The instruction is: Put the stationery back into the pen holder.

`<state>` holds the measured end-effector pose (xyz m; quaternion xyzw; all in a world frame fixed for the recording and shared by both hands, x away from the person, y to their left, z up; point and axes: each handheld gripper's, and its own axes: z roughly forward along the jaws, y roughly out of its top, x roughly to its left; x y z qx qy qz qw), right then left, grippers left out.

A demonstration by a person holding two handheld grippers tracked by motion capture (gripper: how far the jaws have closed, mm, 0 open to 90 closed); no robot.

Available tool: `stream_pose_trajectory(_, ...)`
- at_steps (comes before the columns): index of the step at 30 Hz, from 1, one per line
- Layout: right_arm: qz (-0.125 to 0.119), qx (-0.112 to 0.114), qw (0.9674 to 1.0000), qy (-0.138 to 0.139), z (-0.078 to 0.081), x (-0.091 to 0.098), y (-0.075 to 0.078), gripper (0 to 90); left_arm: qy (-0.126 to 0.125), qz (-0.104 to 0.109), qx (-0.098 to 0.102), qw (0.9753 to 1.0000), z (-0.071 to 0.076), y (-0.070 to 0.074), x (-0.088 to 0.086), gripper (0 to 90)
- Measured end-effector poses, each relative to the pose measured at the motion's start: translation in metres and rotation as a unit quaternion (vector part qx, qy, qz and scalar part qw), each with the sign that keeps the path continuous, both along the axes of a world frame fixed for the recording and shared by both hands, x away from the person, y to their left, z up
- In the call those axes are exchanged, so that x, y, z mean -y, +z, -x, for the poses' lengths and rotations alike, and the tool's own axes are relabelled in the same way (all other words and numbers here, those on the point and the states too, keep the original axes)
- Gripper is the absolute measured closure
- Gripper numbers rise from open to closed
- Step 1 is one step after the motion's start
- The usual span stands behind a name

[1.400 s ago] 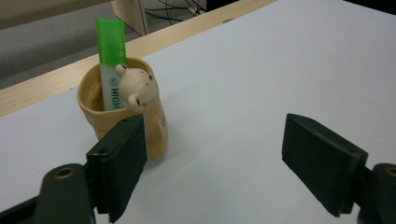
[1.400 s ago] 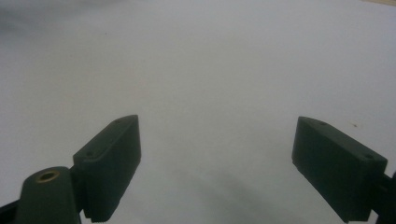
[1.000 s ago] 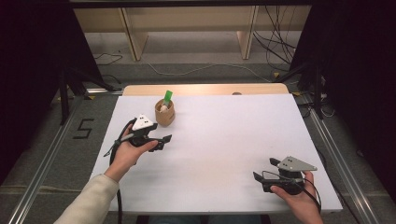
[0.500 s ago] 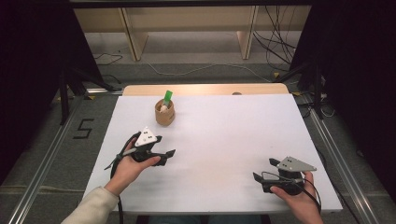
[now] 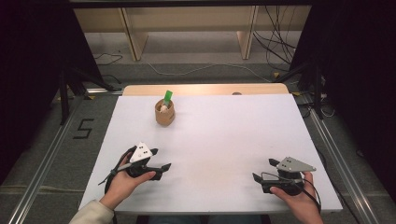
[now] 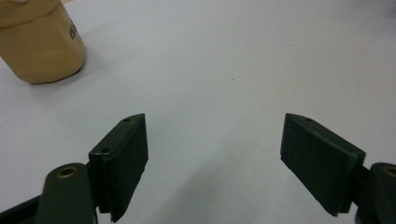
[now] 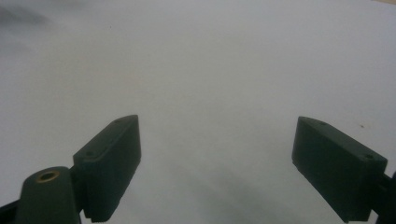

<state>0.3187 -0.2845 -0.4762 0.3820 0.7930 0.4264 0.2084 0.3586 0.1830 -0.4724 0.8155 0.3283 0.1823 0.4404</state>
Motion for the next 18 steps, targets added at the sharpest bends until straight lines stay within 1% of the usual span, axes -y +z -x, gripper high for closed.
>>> stream_pose_trajectory(3, 0.000, -0.002, 1.0000, 0.000, 0.001, 0.000, 0.000, 16.3, 0.001, -0.002, -0.002, 1.0000, 0.004, -0.004, -0.001, 23.4)
stream_pose_trajectory(6, 0.000, -0.004, 1.0000, 0.001, 0.001, 0.000, 0.000, 16.3, -0.006, -0.016, -0.004, 0.9998, 0.007, -0.007, -0.002, 23.4)
stream_pose_trajectory(10, 0.004, -0.005, 1.0000, 0.004, 0.001, -0.001, -0.001, 16.3, -0.014, -0.018, -0.010, 0.9997, 0.010, -0.011, -0.001, 23.3)
stream_pose_trajectory(13, 0.007, -0.005, 0.9999, 0.007, 0.001, -0.001, -0.002, 16.3, -0.017, -0.019, -0.008, 0.9996, 0.010, -0.012, 0.002, 23.4)
stream_pose_trajectory(14, 0.005, -0.003, 0.9999, 0.009, 0.000, -0.002, -0.002, 16.3, -0.020, -0.023, -0.008, 0.9995, 0.010, -0.011, 0.002, 23.4)
stream_pose_trajectory(16, 0.005, -0.004, 0.9999, 0.009, 0.000, -0.002, -0.002, 16.3, -0.022, -0.021, -0.011, 0.9995, 0.010, -0.012, 0.005, 23.4)
stream_pose_trajectory(18, 0.006, -0.006, 0.9999, 0.008, 0.000, -0.002, -0.002, 16.3, -0.028, -0.020, -0.010, 0.9994, 0.011, -0.011, 0.008, 23.4)
